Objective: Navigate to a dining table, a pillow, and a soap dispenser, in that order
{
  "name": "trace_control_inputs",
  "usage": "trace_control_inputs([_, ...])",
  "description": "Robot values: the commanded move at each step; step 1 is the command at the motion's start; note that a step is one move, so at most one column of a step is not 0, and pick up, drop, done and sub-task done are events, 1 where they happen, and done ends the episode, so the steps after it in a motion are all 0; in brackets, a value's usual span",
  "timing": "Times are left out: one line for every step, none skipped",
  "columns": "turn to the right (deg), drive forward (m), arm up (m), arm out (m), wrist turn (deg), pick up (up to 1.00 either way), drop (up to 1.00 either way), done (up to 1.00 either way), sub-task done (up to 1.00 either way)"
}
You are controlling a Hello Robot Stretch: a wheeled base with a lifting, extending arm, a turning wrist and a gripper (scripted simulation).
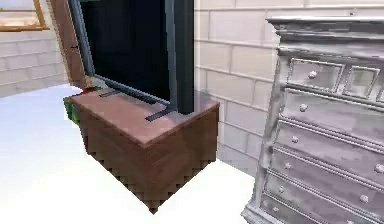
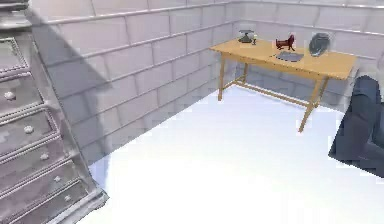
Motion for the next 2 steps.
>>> trace_control_inputs([42.0,0.00,0.00,0.00,0.0,0.00,0.00,0.00,0.00])
trace_control_inputs([3.0,0.00,0.00,0.00,0.0,0.00,0.00,0.00,0.00])
